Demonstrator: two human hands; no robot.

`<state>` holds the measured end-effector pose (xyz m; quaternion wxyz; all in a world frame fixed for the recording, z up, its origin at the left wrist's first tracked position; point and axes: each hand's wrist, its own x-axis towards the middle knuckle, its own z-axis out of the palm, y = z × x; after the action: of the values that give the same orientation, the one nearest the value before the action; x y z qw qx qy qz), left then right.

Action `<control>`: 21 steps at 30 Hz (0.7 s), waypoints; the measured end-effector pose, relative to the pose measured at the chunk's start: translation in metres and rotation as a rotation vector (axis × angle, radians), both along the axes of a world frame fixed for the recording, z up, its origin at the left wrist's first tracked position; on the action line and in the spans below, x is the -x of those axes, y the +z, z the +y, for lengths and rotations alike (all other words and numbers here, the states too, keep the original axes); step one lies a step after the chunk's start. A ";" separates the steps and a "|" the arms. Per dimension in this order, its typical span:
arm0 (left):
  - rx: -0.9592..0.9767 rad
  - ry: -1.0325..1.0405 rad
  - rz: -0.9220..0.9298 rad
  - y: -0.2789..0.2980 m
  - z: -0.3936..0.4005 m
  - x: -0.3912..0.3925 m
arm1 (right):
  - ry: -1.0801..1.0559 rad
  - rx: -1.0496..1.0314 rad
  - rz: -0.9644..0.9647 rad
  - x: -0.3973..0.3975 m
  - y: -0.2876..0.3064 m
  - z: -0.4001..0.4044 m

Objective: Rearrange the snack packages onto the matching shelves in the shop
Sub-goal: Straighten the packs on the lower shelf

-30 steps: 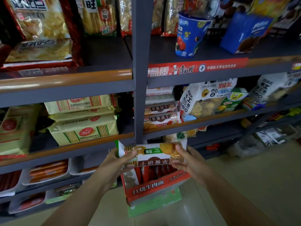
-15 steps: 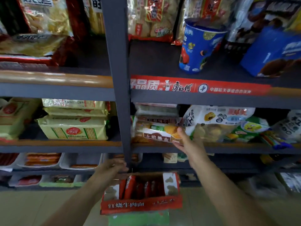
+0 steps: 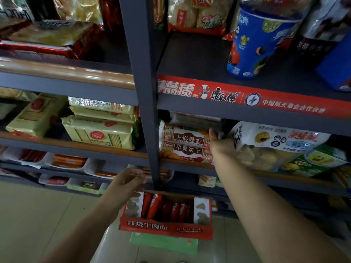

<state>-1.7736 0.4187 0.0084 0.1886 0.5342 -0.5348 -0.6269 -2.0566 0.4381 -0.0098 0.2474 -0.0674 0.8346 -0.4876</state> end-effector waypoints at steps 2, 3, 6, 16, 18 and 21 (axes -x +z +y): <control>-0.007 -0.004 -0.001 -0.001 -0.004 -0.006 | 0.005 -0.055 0.122 0.002 -0.005 -0.002; -0.008 -0.005 -0.005 -0.001 -0.007 -0.009 | 0.030 -0.069 0.169 -0.001 -0.001 0.000; 0.015 -0.043 -0.034 -0.002 -0.014 -0.013 | 0.127 -0.089 0.303 -0.023 0.024 0.013; 0.220 -0.400 -0.069 0.017 -0.023 0.017 | 0.299 -0.054 0.287 -0.049 0.051 0.112; 0.239 -0.452 -0.043 0.020 -0.018 0.026 | 0.280 -0.089 0.244 -0.053 0.054 0.134; 0.271 -0.535 -0.025 0.027 -0.007 0.039 | 0.249 -0.085 0.203 -0.057 0.059 0.163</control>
<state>-1.8124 0.4113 0.0355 0.0798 0.3519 -0.7377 -0.5706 -1.9993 0.6010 0.0493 0.2229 -0.2085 0.8604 -0.4081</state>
